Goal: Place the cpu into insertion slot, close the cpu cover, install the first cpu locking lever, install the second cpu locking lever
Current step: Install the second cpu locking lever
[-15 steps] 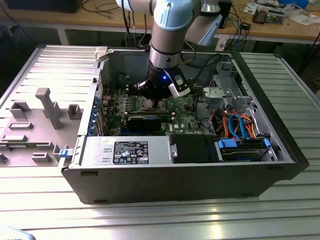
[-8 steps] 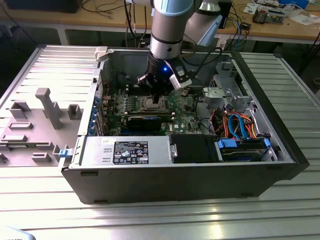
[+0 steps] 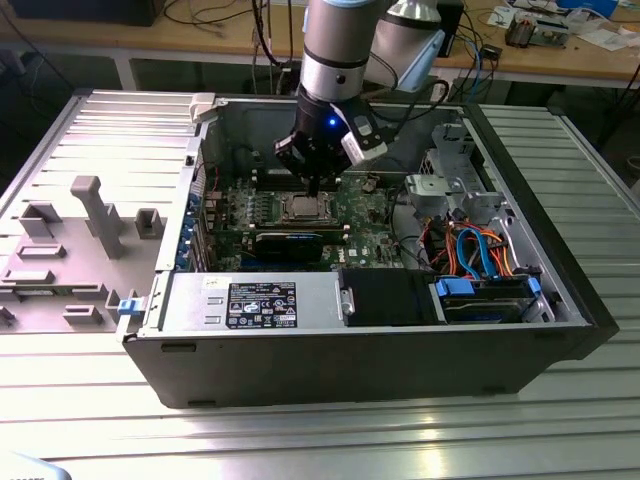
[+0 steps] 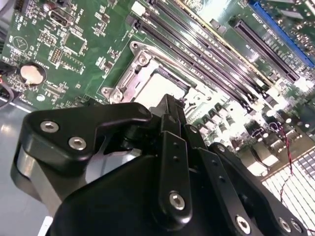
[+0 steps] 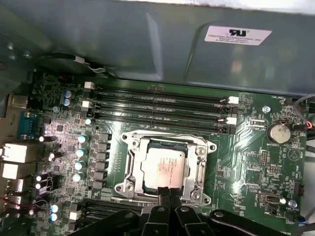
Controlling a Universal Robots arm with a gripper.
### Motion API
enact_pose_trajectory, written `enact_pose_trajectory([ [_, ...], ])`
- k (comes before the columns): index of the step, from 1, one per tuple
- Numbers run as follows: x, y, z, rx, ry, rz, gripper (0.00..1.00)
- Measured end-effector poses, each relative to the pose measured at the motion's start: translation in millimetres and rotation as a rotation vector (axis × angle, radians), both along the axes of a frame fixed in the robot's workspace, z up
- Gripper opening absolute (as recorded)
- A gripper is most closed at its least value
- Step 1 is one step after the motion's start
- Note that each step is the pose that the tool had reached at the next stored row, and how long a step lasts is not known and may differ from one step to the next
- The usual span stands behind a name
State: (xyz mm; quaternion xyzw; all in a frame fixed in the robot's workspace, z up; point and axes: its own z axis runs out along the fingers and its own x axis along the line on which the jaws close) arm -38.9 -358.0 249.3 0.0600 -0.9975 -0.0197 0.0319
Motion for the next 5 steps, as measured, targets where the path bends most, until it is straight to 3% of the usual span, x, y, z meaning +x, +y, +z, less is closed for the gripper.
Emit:
enact_pose_trajectory([
  [5, 0.0, 0.0, 1.5, -0.0001, -0.0001, 0.000, 0.11],
])
